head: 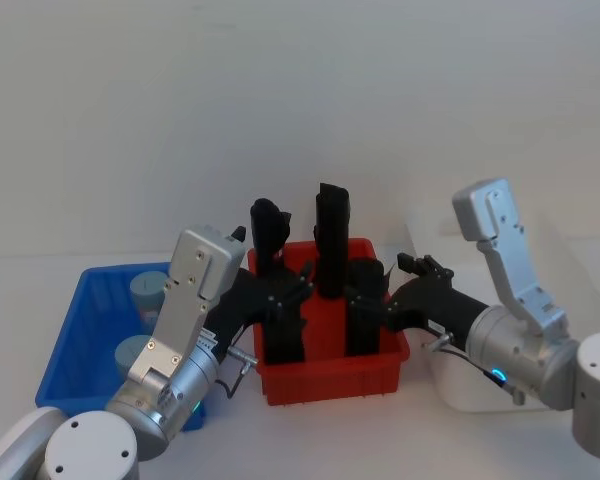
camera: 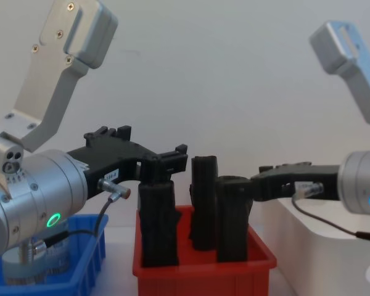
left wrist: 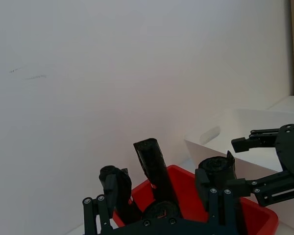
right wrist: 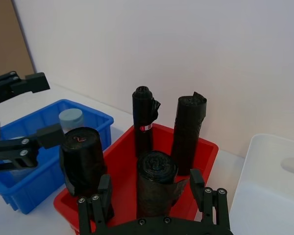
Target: Pick the cotton swabs from the blue box and place them into the white box.
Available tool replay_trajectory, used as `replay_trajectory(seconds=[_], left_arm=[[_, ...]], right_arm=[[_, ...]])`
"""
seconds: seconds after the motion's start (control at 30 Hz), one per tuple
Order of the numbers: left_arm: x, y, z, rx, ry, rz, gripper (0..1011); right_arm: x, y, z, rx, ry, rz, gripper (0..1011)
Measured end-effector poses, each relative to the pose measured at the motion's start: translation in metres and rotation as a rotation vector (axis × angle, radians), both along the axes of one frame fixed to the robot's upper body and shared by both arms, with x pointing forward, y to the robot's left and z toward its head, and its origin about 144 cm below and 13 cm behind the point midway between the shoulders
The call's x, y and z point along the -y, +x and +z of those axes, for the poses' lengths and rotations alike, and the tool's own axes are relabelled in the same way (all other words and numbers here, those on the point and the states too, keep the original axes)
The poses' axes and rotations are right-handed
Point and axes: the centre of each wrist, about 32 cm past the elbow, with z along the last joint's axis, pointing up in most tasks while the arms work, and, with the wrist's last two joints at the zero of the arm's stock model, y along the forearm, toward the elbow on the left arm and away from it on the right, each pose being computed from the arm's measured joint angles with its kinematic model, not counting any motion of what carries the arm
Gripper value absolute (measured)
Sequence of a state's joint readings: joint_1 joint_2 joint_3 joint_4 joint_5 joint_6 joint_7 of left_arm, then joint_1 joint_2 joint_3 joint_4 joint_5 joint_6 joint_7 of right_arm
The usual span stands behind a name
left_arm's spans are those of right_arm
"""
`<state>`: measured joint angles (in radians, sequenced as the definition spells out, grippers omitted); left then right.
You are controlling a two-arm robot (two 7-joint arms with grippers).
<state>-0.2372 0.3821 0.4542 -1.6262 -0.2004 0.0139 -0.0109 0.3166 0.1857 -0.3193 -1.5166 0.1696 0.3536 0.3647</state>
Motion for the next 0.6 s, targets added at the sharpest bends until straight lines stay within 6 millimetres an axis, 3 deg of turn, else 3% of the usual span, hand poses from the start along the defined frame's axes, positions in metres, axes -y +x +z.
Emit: replay_trajectory(seconds=[0.6], left_arm=[[0.000,0.000,0.000,0.000,0.000,0.000,1003]], right_arm=[[-0.022,0.020,-0.018,-0.033,-0.036,-0.049,1001]])
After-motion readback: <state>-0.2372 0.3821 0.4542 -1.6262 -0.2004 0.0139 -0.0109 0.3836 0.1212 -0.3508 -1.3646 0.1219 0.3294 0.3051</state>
